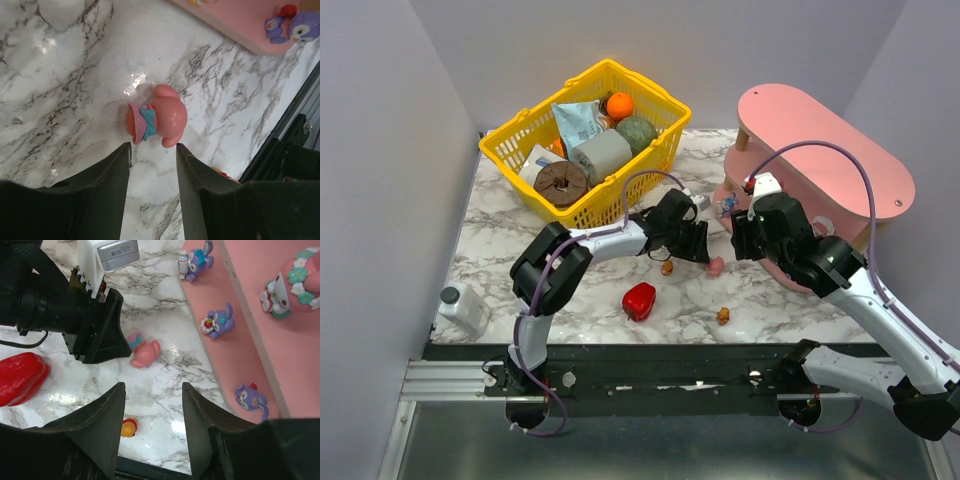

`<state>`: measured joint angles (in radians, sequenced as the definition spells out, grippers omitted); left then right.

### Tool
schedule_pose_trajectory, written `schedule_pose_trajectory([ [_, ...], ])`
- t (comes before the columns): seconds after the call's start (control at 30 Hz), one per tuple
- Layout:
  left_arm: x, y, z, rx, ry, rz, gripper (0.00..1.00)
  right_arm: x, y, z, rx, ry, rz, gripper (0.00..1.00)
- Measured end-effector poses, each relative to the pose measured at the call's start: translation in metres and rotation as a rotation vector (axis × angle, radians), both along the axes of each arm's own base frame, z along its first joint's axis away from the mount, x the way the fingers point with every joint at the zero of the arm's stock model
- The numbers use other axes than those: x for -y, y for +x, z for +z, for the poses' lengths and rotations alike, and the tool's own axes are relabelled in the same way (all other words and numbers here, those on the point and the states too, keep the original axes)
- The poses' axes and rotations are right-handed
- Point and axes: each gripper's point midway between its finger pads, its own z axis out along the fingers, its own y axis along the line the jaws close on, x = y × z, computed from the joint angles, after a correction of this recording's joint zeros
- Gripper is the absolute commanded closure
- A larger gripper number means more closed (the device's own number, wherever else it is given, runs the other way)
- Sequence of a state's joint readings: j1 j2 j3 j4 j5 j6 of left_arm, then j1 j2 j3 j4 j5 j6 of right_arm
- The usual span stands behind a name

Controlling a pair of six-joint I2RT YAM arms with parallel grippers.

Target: Place and organize the plastic toys onto the shelf

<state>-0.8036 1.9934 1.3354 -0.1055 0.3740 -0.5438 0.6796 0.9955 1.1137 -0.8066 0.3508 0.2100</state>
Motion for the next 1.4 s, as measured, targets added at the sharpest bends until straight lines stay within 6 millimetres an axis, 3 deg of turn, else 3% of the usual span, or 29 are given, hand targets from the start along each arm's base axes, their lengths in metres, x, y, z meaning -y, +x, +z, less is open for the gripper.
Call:
schedule_pose_trajectory([
  [0.27,-0.002,0.003,-0.018,-0.012,0.033,0.024,0.53,0.004,-0.004,-0.007,-0.015,-0.016,-0.004,0.43],
  [0.57,0.006,0.012,-0.012,0.009,-0.008,0.054,0.63,0.007,-0.007,-0.016,-0.038,-0.036,-0.006,0.43],
  [0.8,0.013,0.017,-0.013,0.007,-0.032,0.064,0.8,0.009,-0.009,-0.022,-0.052,-0.048,-0.007,0.43],
  [0.93,0.016,0.02,-0.011,0.015,-0.047,0.068,1.0,0.01,-0.008,-0.022,-0.049,-0.052,-0.012,0.43],
  [1.4,0.012,0.011,-0.004,-0.012,-0.038,0.025,1.0,0.004,-0.009,-0.019,-0.053,-0.044,0.031,0.43],
])
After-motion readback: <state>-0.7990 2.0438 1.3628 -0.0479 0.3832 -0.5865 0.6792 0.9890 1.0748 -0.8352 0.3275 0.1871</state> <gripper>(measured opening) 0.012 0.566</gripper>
